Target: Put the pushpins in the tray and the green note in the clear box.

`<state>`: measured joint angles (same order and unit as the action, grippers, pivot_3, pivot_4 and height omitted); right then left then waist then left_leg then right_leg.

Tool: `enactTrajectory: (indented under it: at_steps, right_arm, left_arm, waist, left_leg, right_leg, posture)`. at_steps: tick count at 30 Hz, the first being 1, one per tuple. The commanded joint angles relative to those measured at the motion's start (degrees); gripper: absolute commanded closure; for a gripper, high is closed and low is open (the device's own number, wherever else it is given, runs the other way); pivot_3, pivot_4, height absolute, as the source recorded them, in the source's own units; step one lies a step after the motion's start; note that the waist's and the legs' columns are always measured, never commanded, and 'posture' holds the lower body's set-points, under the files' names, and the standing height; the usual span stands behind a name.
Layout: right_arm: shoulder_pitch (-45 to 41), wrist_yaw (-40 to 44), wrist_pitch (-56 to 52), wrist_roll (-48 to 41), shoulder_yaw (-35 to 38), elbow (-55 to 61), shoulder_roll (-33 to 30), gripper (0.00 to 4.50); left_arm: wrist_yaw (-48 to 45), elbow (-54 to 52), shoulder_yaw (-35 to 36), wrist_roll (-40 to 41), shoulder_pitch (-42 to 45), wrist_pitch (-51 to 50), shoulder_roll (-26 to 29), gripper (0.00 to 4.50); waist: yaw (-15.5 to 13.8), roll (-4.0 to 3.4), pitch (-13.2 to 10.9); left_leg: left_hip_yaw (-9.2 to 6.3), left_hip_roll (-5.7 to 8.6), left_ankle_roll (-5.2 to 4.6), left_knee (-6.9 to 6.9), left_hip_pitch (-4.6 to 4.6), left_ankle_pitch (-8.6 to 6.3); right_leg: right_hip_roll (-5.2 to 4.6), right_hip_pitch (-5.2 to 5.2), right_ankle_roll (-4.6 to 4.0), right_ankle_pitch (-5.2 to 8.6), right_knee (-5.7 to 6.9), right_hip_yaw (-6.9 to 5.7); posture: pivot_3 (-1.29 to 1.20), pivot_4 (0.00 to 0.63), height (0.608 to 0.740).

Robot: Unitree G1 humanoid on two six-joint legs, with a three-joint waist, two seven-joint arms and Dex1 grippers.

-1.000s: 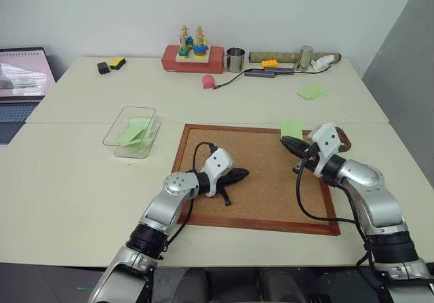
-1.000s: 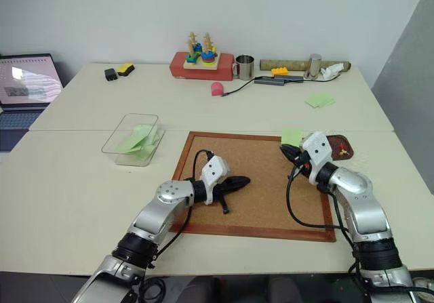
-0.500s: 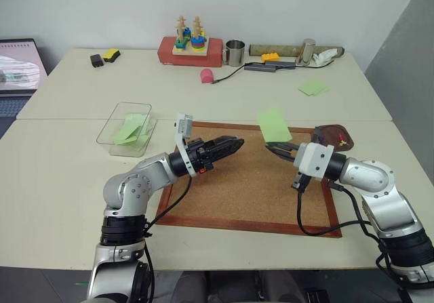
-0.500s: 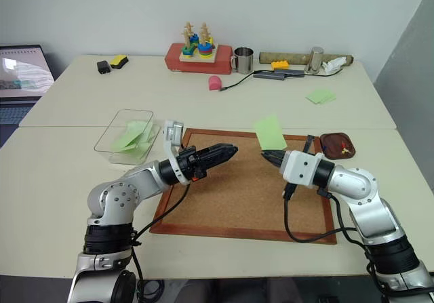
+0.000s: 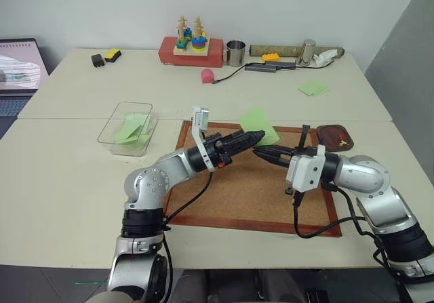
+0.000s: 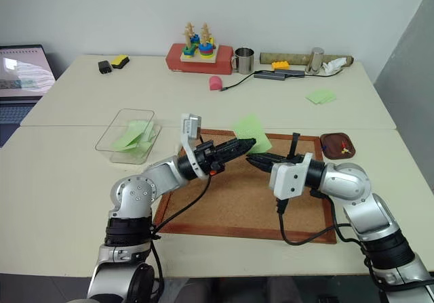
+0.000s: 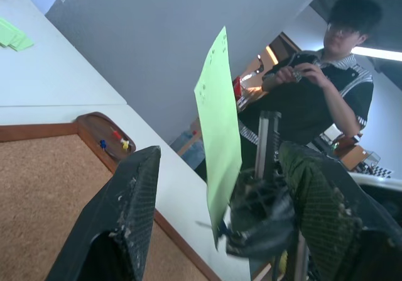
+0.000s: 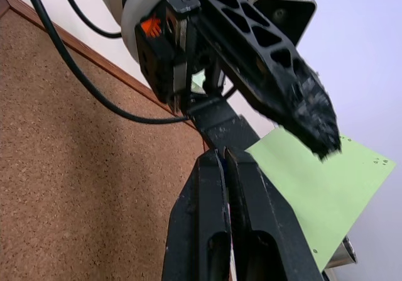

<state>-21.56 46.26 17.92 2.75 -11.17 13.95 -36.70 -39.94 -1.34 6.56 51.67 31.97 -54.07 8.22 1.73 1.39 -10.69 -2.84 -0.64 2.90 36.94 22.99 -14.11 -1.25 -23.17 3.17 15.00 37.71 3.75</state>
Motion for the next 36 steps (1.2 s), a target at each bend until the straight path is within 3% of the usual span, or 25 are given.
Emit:
enactTrajectory:
  at_steps: [1, 15, 28, 32, 36]
  right_arm:
    - [-0.8, -0.2, 0.8, -0.3, 0.0, 2.7, 0.6, 4.50]
    - [-1.1, -1.1, 2.4, 0.1, 0.5, 1.7, 1.6, 4.50]
    - [-0.4, -2.9, 2.8, -3.3, 3.6, 4.8, 1.8, 4.50]
    - [1.0, -6.4, -4.2, -3.5, 8.0, 4.6, 1.7, 4.50]
    - [1.7, -13.3, -14.1, 0.1, 14.3, -2.7, 1.2, 4.50]
  left_arm:
    - [0.8, 0.9, 0.8, 0.3, 1.5, 1.9, -0.6, 2.04]
    - [0.0, 1.9, 0.4, -0.2, 0.2, 3.6, -0.4, 4.42]
    - [2.9, 7.4, -1.0, -8.1, 0.8, 14.3, -3.7, 4.46]
    - [3.3, 7.9, -1.4, -10.0, 0.7, 16.6, -4.4, 4.46]
    - [3.5, 3.8, -2.1, -10.6, -0.3, 17.0, -3.8, 4.46]
  waist:
    - [0.0, 0.00, 0.0]
    - [0.0, 0.00, 0.0]
    - [-0.1, 0.00, 0.0]
    - [-0.1, 0.00, 0.0]
    - [-0.2, 0.01, 0.0]
  left_leg:
    - [0.00, 0.00, 0.00, 0.00, -0.01, 0.00]
    - [0.00, 0.00, 0.01, 0.02, -0.01, 0.01]
    - [0.00, 0.02, 0.01, 0.06, -0.02, 0.01]
    - [-0.01, 0.03, 0.01, 0.06, -0.02, 0.01]
    - [0.01, 0.04, 0.01, 0.08, -0.04, 0.01]
  right_leg:
    - [0.00, 0.00, 0.00, 0.00, 0.02, 0.00]
    - [0.00, 0.00, 0.00, 0.00, 0.06, 0.00]
    - [-0.01, 0.00, -0.01, -0.01, 0.13, 0.01]
    - [-0.01, 0.00, -0.01, -0.01, 0.16, 0.00]
    - [-0.01, 0.01, -0.02, -0.01, 0.22, 0.02]
  posture:
    - [0.00, 0.150, 0.740]
    - [0.00, 0.150, 0.740]
    - [0.00, 0.150, 0.740]
    - [0.00, 0.150, 0.740]
    - [0.00, 0.150, 0.740]
